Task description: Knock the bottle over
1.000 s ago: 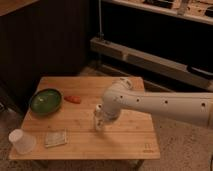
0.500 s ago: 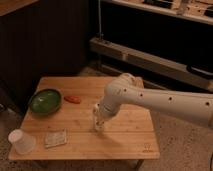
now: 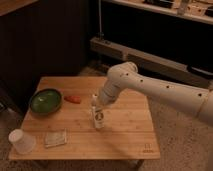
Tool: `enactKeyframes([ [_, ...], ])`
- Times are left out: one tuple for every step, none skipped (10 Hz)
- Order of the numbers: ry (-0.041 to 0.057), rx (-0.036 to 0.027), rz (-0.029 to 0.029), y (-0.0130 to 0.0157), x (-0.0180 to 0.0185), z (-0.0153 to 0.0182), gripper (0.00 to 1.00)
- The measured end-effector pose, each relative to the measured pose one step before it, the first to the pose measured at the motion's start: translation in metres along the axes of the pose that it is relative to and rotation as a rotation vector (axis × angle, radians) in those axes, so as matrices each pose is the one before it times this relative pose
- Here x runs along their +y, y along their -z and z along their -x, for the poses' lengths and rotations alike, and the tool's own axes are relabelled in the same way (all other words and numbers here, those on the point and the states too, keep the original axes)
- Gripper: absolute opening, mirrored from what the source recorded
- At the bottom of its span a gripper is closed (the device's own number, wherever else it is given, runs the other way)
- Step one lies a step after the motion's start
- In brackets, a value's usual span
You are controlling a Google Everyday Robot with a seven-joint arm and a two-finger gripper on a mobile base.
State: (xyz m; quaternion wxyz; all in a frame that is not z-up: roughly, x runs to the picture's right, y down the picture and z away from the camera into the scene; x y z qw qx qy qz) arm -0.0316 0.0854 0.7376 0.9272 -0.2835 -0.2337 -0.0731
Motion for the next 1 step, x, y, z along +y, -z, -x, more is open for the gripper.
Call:
enactKeyframes([
  [-0.00017, 0.01066, 0.00200, -0.00070, 0.00260, -0.00031, 0.00],
])
